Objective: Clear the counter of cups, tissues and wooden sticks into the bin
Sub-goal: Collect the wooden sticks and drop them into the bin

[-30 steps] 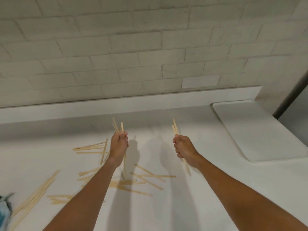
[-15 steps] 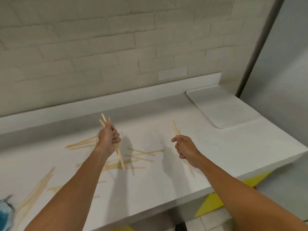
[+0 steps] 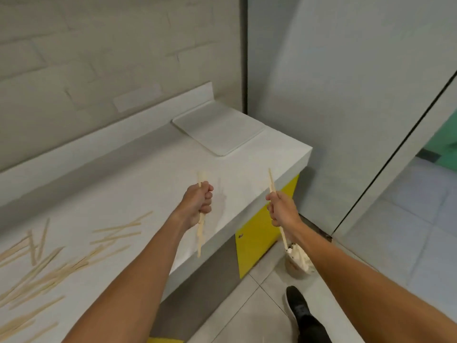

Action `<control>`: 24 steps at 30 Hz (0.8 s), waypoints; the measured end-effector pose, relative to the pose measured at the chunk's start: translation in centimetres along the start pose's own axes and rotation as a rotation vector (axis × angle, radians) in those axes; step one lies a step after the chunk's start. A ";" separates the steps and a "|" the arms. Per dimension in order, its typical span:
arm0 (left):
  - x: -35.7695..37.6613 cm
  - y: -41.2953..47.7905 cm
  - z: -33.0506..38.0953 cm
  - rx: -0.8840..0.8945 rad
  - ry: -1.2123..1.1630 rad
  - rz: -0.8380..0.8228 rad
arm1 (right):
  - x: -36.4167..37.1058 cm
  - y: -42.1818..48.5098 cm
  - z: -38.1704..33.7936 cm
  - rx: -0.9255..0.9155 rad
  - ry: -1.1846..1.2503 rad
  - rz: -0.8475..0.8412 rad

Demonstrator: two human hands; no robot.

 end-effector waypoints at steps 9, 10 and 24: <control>18.2 11.2 -5.2 -0.248 0.387 -0.410 | -18.2 1.0 8.6 0.322 0.052 0.120; 19.8 12.7 -6.4 -0.276 0.405 -0.402 | -20.2 1.4 9.7 0.373 0.050 0.098; 28.6 33.2 -31.3 -0.797 0.344 -0.220 | -36.1 15.5 28.3 0.880 0.015 -0.009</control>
Point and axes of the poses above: each hand's wrist, its own y-axis towards the middle knuckle, its own x-axis out of the palm, z = x × y, the point moved 1 cm from there along y, towards the middle knuckle, and after that the axes turned 13 degrees about -z, right-handed, at the moved point
